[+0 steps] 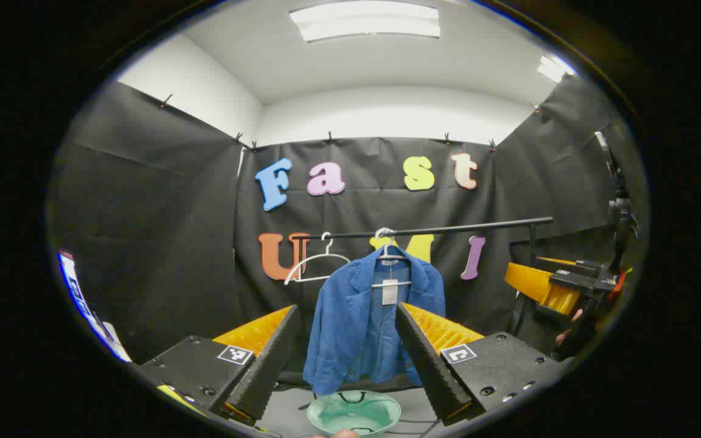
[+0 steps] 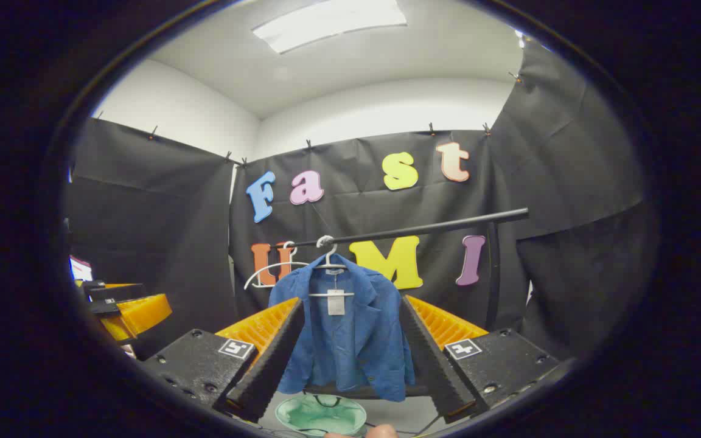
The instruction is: Grasp the clothes on the hanger with both hands and then place them into the laundry hamper below.
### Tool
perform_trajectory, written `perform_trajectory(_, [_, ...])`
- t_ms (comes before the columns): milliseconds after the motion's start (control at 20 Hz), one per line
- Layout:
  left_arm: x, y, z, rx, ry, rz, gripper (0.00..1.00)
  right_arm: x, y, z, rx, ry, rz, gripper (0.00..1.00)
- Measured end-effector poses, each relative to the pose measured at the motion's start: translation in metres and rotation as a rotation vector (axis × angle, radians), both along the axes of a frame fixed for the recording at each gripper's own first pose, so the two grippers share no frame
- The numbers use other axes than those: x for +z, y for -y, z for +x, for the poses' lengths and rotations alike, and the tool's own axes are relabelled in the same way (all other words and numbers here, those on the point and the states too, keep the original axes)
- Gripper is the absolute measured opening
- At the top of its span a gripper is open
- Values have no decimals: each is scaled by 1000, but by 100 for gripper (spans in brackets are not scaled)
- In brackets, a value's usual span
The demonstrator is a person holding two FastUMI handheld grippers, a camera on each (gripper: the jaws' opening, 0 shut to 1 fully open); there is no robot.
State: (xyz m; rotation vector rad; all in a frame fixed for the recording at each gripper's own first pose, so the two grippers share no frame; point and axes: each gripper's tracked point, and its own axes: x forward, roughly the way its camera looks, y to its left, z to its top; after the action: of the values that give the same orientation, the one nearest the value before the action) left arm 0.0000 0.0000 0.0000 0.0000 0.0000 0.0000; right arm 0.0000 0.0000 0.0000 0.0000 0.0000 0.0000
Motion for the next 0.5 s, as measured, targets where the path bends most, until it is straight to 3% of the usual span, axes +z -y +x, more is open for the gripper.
perform_trajectory(500, [-8,-28,21,13,5,6,100,-5,-33,31,31,19,-16,100])
